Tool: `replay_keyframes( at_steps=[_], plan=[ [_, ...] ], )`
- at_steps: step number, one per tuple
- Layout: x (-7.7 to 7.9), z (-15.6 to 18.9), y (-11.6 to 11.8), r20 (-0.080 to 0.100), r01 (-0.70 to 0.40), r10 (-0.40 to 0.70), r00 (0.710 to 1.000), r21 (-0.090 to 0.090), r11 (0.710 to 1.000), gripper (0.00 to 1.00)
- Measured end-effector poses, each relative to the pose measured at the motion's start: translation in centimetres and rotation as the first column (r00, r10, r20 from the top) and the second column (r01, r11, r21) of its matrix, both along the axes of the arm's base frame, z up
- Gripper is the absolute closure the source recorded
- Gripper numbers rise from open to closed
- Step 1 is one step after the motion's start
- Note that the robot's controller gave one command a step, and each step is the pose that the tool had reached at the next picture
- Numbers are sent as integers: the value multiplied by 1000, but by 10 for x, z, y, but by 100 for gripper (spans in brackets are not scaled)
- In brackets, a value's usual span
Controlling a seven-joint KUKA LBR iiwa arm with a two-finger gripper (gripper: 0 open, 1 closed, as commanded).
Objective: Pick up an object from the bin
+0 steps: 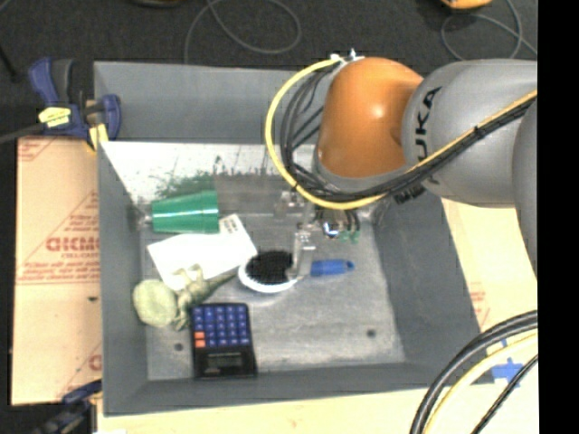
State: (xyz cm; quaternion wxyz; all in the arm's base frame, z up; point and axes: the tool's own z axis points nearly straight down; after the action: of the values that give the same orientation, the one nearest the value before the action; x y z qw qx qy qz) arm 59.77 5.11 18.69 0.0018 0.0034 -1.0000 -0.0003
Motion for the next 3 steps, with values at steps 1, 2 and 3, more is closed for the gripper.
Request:
replay_keyframes(
  at_steps=[1, 2, 3],
  plan=[
    [1, 5, 0, 8, 1, -1, 1000, 0, 1000, 0],
    [5, -79, -5, 11, -74, 74, 997, -2, 997, 0],
    [3, -99, -9, -2, -102, 102, 995, -1, 995, 0]
  ],
)
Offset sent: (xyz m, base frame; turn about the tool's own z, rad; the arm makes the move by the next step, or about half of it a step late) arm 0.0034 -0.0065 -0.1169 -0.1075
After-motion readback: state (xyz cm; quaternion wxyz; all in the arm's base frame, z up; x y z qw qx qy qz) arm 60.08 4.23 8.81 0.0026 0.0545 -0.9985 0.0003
